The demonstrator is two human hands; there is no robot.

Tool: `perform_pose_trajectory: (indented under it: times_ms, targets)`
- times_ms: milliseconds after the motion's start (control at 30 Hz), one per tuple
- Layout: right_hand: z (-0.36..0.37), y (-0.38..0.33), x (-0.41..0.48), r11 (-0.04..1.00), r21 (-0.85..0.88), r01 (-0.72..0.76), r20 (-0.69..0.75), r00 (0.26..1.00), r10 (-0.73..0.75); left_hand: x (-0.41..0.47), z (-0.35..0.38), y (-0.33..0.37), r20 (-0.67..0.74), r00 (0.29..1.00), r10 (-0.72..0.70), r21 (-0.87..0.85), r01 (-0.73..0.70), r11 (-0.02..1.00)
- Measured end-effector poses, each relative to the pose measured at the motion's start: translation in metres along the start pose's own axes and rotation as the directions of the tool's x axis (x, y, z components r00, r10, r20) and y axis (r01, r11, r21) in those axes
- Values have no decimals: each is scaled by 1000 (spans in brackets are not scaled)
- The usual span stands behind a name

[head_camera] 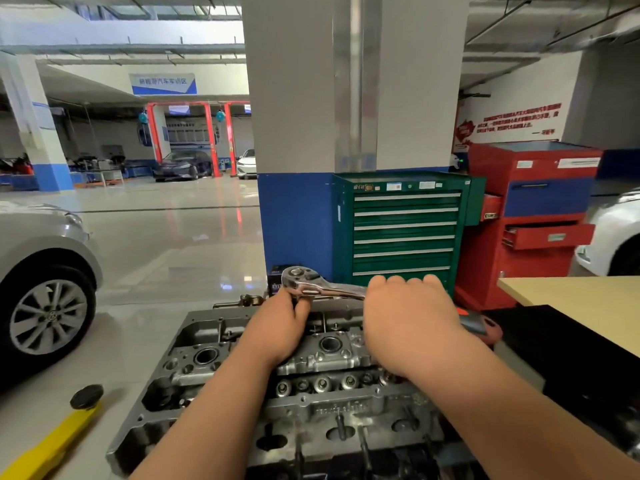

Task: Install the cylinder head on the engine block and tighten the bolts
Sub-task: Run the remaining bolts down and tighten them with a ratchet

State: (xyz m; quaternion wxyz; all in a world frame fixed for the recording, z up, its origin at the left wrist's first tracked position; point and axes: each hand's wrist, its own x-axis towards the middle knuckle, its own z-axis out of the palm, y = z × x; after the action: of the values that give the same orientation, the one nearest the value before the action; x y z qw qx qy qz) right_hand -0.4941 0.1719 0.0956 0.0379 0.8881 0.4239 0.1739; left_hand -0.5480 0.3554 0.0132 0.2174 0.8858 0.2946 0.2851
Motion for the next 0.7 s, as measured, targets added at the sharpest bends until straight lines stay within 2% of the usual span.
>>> perform_pose_trajectory:
  times_ms: [133,200,300,433,567,700]
  targets:
    - [16,6,6,998,18,54,-141,989,-51,-3,2,5,-34,999,-24,-7,24,1000]
    - [27,15,22,999,19,40,-164,986,-36,-3,3,5,-34,999,-29,-9,29,1000]
    - [33,27,73,999,37,18,-141,990,-12,1,4,2,-51,999,-11,-16,10,1000]
    - [41,21,130,984,140,115,-52,993,-108,4,7,-1,-68,998,-13,-5,13,1000]
    - [53,26,128,994,73,77,-151,986,-65,5,6,-2,-62,998,5,-4,-6,1000]
    - [41,25,119,993,94,69,-71,996,-62,0,4,1,-40,999,8,-1,-8,1000]
